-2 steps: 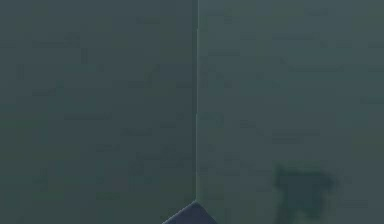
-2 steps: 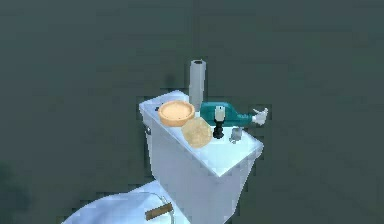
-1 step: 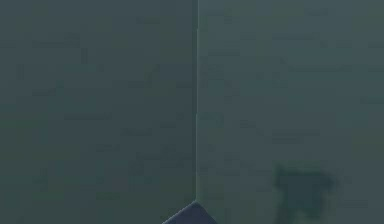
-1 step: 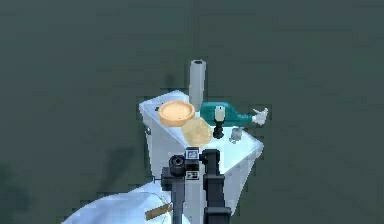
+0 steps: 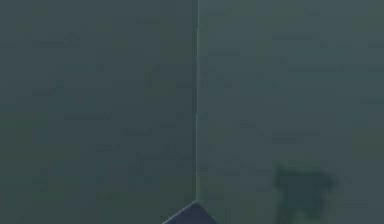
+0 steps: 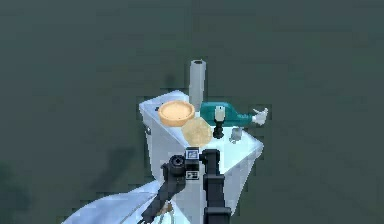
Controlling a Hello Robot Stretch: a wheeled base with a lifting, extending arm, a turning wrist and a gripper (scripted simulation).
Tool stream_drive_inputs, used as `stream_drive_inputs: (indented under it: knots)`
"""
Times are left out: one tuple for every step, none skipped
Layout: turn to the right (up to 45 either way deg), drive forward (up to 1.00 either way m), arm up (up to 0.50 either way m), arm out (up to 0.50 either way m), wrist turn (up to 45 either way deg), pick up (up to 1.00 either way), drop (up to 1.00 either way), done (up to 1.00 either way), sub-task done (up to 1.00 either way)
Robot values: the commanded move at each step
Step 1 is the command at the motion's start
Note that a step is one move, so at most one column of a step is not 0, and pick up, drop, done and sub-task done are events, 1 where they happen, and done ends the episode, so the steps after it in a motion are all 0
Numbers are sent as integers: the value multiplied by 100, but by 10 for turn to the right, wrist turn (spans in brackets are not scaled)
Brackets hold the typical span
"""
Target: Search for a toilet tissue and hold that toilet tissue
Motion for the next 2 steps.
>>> stream_drive_inputs:
  knots:
    - [0, 0, 0, 0, 450, 0, 0, 0, 0]
    - [0, 0, 0, 0, 330, 0, 0, 0, 0]
